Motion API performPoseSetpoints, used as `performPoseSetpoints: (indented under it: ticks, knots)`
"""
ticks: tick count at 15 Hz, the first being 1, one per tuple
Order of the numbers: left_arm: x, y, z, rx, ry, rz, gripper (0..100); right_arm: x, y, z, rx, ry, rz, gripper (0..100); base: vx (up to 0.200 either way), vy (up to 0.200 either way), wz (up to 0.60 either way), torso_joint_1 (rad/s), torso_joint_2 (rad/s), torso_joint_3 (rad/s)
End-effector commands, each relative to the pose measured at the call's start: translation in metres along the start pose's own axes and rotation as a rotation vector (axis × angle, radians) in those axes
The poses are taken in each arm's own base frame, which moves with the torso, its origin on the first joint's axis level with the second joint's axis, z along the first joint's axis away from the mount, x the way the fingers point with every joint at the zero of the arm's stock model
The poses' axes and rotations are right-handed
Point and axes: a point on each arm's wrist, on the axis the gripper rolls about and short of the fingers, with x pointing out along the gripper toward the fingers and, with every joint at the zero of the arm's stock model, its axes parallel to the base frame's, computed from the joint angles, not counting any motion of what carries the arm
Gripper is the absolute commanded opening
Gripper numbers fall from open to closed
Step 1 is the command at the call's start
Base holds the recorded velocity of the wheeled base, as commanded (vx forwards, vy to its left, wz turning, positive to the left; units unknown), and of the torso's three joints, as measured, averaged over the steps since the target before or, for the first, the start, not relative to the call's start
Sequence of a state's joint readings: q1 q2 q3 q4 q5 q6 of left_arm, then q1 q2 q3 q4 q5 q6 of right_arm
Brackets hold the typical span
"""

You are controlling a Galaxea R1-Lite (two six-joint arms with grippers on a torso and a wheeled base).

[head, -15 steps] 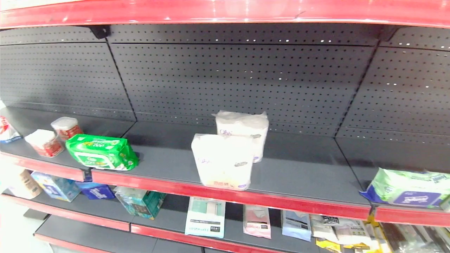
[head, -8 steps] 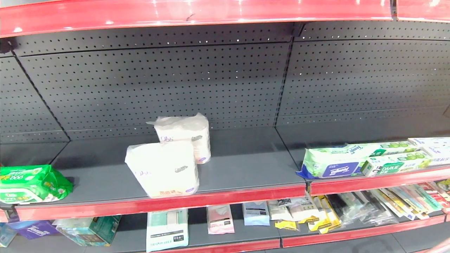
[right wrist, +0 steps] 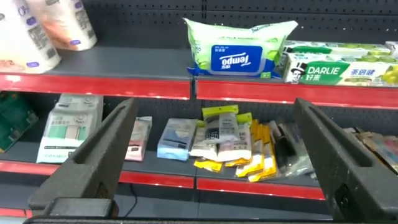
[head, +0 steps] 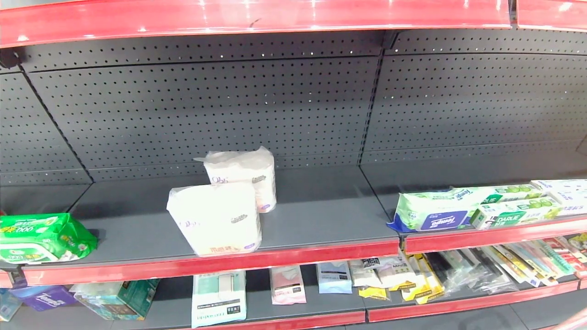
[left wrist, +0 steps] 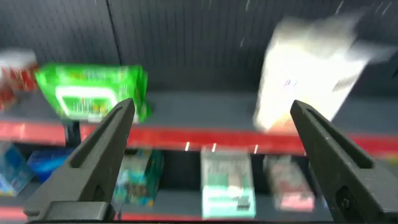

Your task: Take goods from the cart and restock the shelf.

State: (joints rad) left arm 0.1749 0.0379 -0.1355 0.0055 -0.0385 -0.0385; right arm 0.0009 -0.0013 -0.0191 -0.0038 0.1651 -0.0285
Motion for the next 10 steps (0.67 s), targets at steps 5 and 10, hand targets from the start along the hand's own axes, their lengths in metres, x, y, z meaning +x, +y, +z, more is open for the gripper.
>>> performPoseSetpoints:
  ticks: [5, 10]
  knots:
    - [0.052, 0.000, 0.075, -0.073, 0.159, 0.070, 100, 0.000, -0.003, 0.001, 0.063, -0.008, -0.117, 100, 0.000, 0.000, 0.00, 0.000, 0.00, 0.000]
    - [0.053, 0.001, 0.054, -0.064, 0.229, 0.073, 100, 0.001, -0.004, -0.006, 0.027, 0.027, -0.167, 100, 0.000, 0.000, 0.00, 0.000, 0.00, 0.000]
